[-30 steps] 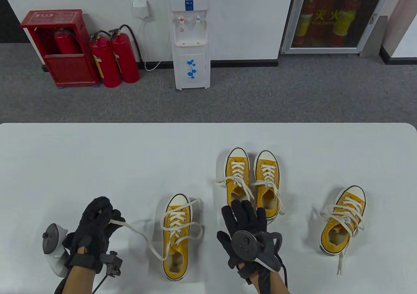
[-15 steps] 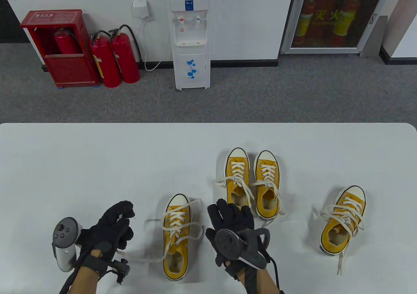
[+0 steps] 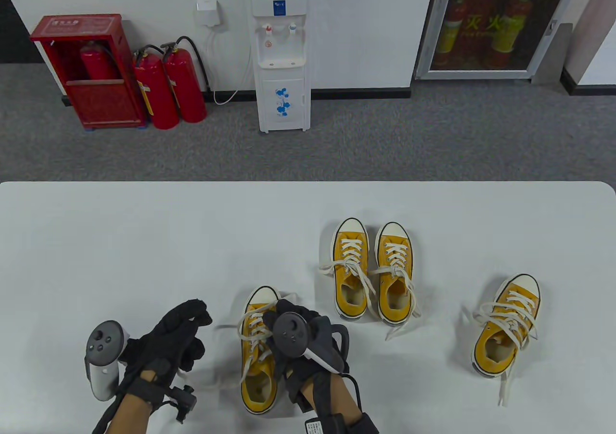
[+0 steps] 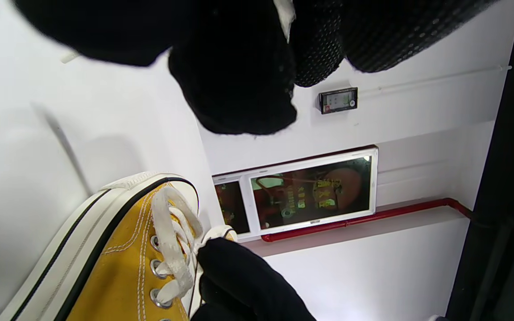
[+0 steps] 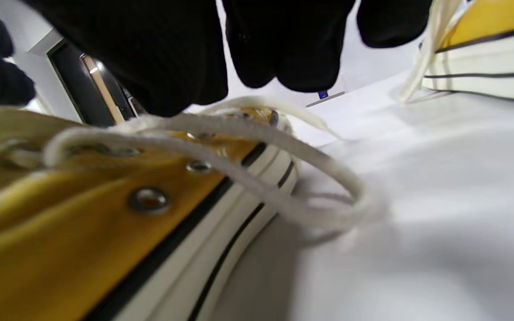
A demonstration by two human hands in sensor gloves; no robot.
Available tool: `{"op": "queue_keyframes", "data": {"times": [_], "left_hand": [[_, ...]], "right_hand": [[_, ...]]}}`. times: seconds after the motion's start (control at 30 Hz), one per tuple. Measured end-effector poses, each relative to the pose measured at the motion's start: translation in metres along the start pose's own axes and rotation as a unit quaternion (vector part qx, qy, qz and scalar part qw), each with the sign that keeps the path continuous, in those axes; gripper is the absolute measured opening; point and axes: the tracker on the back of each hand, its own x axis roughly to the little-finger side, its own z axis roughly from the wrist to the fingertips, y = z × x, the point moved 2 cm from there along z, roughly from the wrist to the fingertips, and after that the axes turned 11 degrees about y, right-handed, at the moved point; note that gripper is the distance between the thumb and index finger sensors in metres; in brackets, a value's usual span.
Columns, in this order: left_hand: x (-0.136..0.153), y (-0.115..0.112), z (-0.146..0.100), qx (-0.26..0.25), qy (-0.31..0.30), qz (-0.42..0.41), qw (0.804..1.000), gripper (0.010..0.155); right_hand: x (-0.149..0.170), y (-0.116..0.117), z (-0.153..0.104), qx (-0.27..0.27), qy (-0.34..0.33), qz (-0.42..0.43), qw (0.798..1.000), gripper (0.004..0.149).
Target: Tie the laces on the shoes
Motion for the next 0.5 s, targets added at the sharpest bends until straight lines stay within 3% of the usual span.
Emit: {"op": "queue_keyframes", "data": {"times": [0.13, 0.27, 0.5], "left_hand": [[-0.002, -0.005, -0.001, 0.003, -0.003, 0.012, 1.0, 0.054], [-0.003, -0.01, -0.002, 0.01, -0.006, 0.02, 1.0, 0.059], [-0.004, -0.013, -0.004, 0.002, -0.017, 0.015, 1.0, 0.067]], "right_hand": [[0.005, 0.008, 0.002, -0.004, -0.004, 0.021, 1.0, 0.051], [0.01, 0.008, 0.001, 0.03, -0.007, 0.052, 0.998, 0.042], [0.024, -0.001, -0.004, 0.011, -0.008, 0.148, 0.989, 0.041]]}}
